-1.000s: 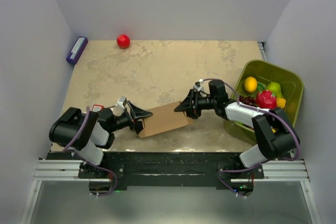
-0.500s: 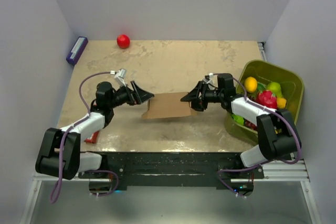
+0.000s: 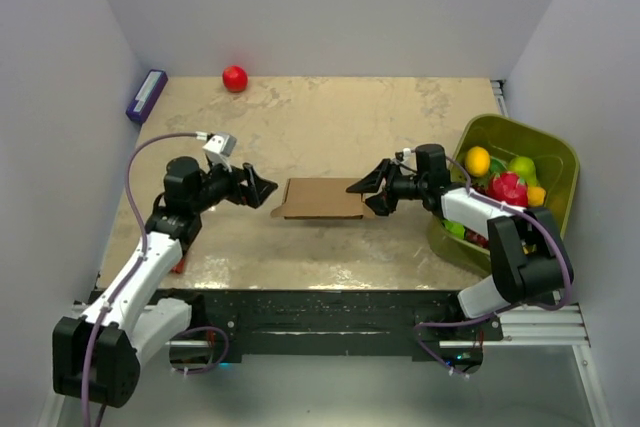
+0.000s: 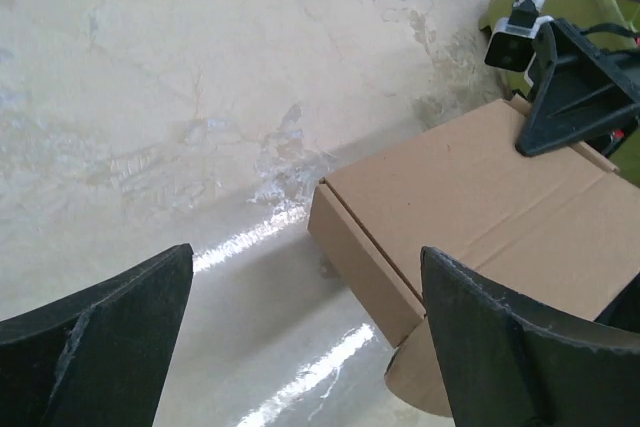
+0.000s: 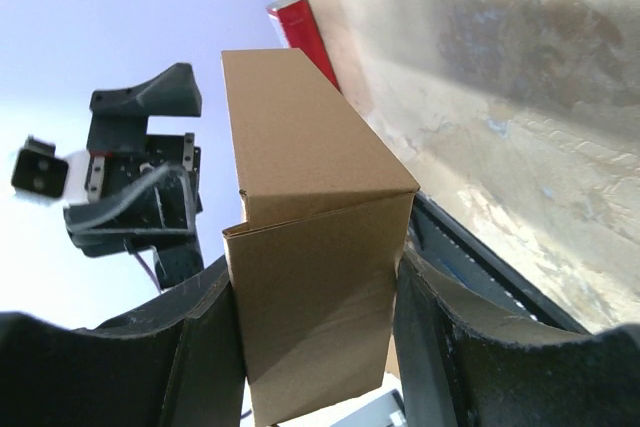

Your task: Fold the paper box

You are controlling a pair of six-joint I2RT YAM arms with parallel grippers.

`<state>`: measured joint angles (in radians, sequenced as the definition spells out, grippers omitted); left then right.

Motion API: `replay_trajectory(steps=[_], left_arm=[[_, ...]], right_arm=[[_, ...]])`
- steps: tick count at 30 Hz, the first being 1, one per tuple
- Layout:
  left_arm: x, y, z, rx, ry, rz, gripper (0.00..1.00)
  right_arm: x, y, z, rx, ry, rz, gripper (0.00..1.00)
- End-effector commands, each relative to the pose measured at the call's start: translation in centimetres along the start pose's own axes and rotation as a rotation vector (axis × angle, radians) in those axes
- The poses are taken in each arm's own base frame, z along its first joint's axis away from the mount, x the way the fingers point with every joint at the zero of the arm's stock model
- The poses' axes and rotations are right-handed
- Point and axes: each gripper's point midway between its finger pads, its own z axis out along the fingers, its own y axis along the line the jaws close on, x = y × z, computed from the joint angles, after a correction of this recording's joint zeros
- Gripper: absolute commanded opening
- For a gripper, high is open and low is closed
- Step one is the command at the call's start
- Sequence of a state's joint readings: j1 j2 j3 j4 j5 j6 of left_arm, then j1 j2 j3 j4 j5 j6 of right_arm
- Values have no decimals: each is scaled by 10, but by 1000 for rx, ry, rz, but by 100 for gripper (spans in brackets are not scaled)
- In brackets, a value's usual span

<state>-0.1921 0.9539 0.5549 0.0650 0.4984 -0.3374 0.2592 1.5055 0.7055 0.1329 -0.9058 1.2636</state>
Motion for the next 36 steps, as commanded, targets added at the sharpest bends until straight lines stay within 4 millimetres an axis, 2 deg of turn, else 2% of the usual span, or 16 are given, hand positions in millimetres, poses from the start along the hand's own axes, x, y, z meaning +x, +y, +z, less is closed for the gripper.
replay_trajectory(steps=[1, 3, 4, 7, 13, 17, 24, 28, 31, 34, 36], left_arm=[[0, -22, -4, 118, 58, 246, 100], [2, -45, -6, 210, 60, 316, 99], [-1, -60, -9, 251, 37, 406, 99], [-6, -74, -19, 246, -25, 514, 100], [-12, -77, -35, 217, -86, 550, 100], [-8, -79, -37, 221, -103, 571, 100], [6, -74, -15, 195, 8, 599, 100], [21, -68, 2, 195, 94, 586, 100], [19, -63, 8, 169, 102, 589, 100], [12, -69, 11, 193, 60, 595, 99], [17, -71, 15, 215, 74, 587, 98]], right_arm=[[-4, 0, 0, -2, 10, 98, 0], [-6, -4, 1, 5, 13, 127, 0], [-7, -7, 1, 11, 14, 151, 0], [-9, -8, 3, 11, 20, 183, 0], [-12, -2, 5, 4, 31, 186, 0], [-13, 0, 5, 2, 29, 182, 0], [-11, 1, 4, -3, 32, 177, 0], [-11, -1, 4, -2, 33, 183, 0], [-10, -4, 4, 4, 33, 189, 0], [-9, -6, 5, -1, 35, 194, 0], [-8, -7, 4, -3, 36, 200, 0]])
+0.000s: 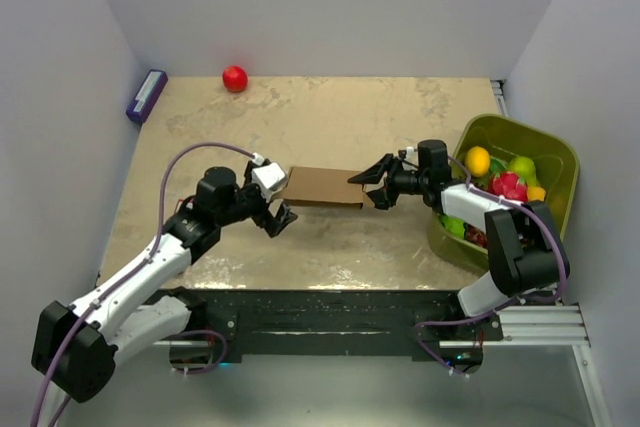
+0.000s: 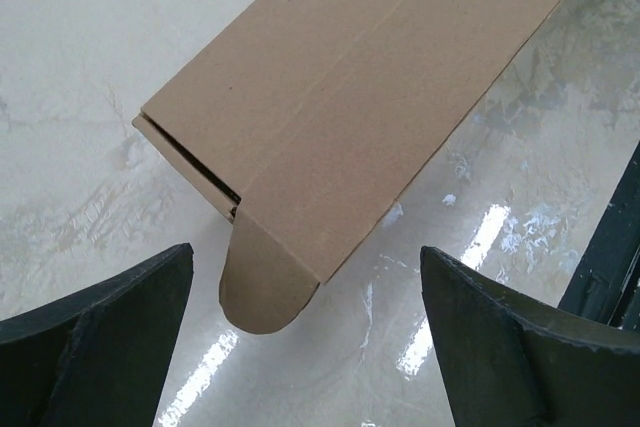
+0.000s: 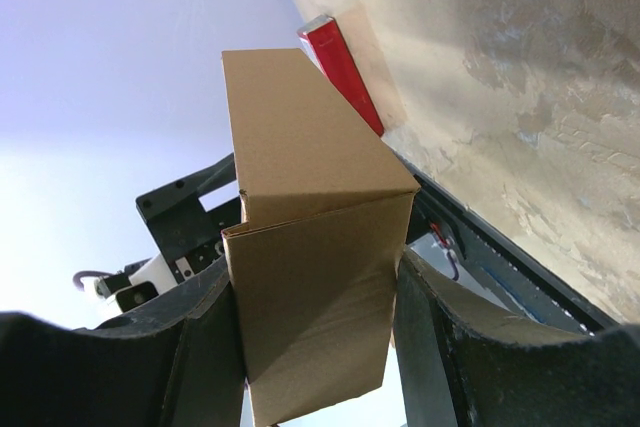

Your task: Fold the paper box

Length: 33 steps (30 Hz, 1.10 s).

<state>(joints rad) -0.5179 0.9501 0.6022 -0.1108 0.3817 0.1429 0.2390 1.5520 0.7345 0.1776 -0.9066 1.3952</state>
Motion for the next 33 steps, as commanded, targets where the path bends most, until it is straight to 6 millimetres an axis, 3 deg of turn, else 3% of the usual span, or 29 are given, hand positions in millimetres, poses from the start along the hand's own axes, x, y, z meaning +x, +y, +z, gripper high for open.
replay_trajectory(steps=[1, 10, 11, 16, 20, 27, 29, 33], left_arm=[[-34, 1, 7, 27, -97, 49, 97], [-23, -12, 27, 140, -38, -20, 73], [-29, -11, 29, 142, -66, -12, 70], [-28, -19, 34, 190, -71, -50, 65], [-24, -24, 37, 221, -63, -79, 49], [-22, -37, 40, 286, -59, -163, 32], [-20, -38, 40, 292, -50, -178, 21], [-16, -40, 41, 307, -35, -197, 8]], right_arm=[[6, -19, 2, 22, 53, 80, 0], [13, -36, 0, 47, 56, 114, 0], [13, -37, 0, 50, 55, 110, 0], [13, -46, 0, 77, 52, 121, 0], [14, -48, 1, 81, 56, 119, 0], [12, -51, 1, 91, 56, 111, 1], [12, -50, 2, 91, 55, 92, 3], [6, -49, 2, 129, 33, 22, 20]])
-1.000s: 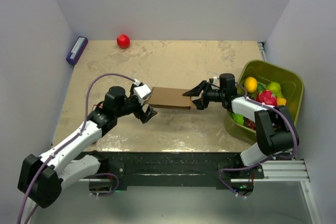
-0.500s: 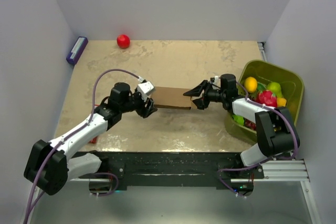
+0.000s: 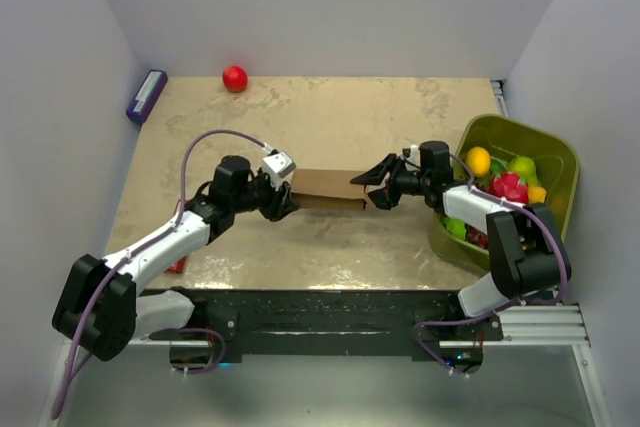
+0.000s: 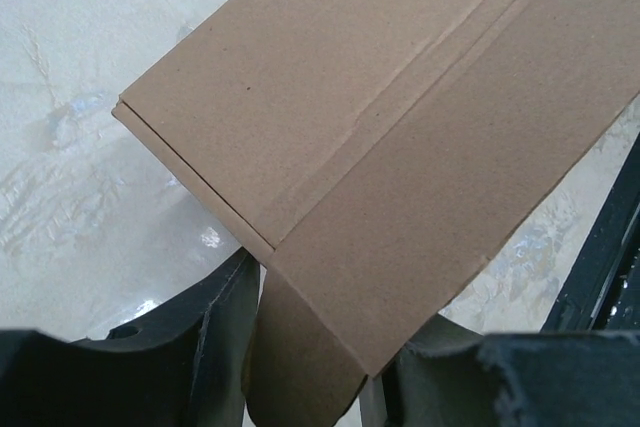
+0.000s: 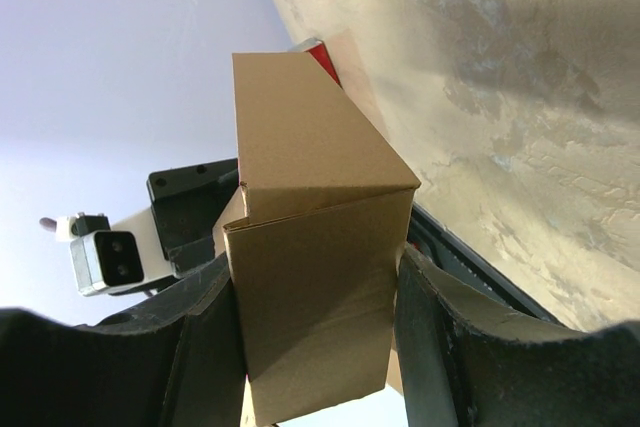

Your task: Fold the paper box

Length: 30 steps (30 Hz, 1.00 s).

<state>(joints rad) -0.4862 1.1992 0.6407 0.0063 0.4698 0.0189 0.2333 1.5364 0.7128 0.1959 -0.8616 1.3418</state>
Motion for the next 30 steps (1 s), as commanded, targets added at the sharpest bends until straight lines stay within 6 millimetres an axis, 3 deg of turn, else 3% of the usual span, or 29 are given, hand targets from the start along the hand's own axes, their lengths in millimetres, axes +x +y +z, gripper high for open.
replay_trajectory(steps=[1, 6, 9, 18, 22, 30], left_arm=[[-28, -50, 2, 249, -83, -11, 3], [-19, -51, 3, 264, -52, -19, 0], [-16, -52, 3, 267, -39, -24, 0], [6, -47, 10, 254, 78, -114, 0], [6, -41, 10, 253, 86, -169, 0], [13, -30, 5, 307, 122, -372, 0]], right_arm=[[12, -36, 3, 124, 78, 49, 25], [7, -26, 2, 106, 54, -4, 56], [6, -25, 1, 108, 35, -22, 70], [5, -22, -5, 124, -2, -62, 96], [3, -16, -7, 127, -20, -87, 97], [9, -26, -7, 120, -14, -11, 92]])
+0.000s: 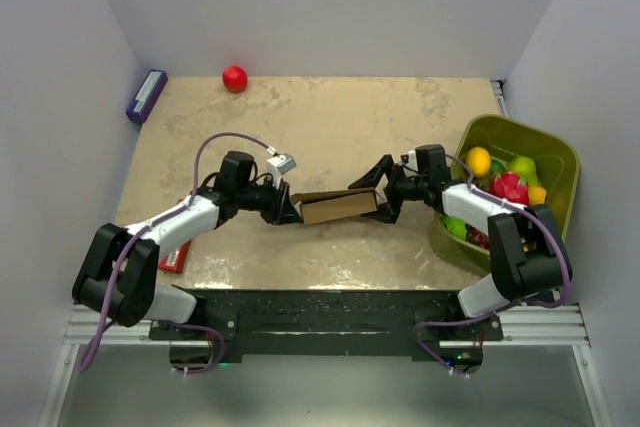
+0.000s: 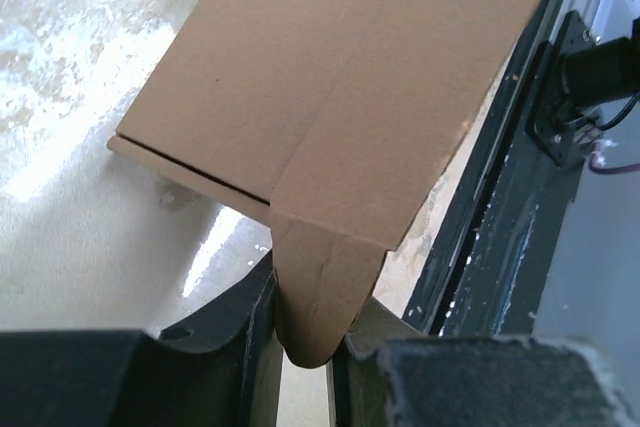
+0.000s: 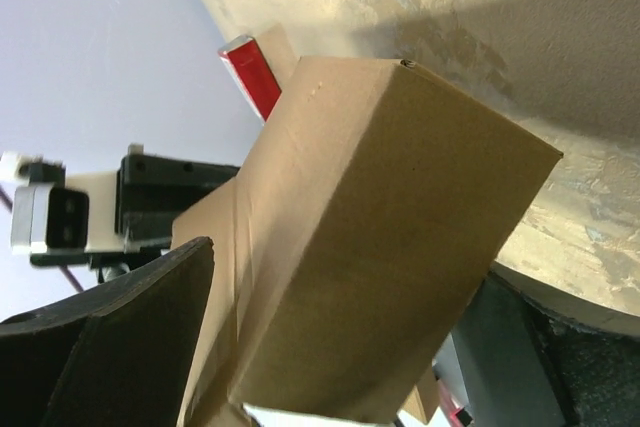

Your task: Fold the paper box

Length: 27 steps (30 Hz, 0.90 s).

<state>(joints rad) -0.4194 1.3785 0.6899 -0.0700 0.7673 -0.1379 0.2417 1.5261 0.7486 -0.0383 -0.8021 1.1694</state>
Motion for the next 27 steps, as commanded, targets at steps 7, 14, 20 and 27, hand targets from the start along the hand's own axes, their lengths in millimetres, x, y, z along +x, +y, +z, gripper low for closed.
replay_trajectory(steps=[7, 14, 20, 27], left_arm=[[-15, -10, -6, 89, -8, -44, 0], [-23, -9, -9, 73, -4, 0, 25], [-32, -6, -22, -9, -29, 98, 71], [-52, 9, -46, -205, -99, 219, 81]], right_arm=[[4, 1, -2, -43, -9, 65, 69], [4, 0, 3, -70, 14, 116, 37], [3, 6, 2, -81, 26, 130, 31], [4, 5, 4, -71, 38, 171, 31]])
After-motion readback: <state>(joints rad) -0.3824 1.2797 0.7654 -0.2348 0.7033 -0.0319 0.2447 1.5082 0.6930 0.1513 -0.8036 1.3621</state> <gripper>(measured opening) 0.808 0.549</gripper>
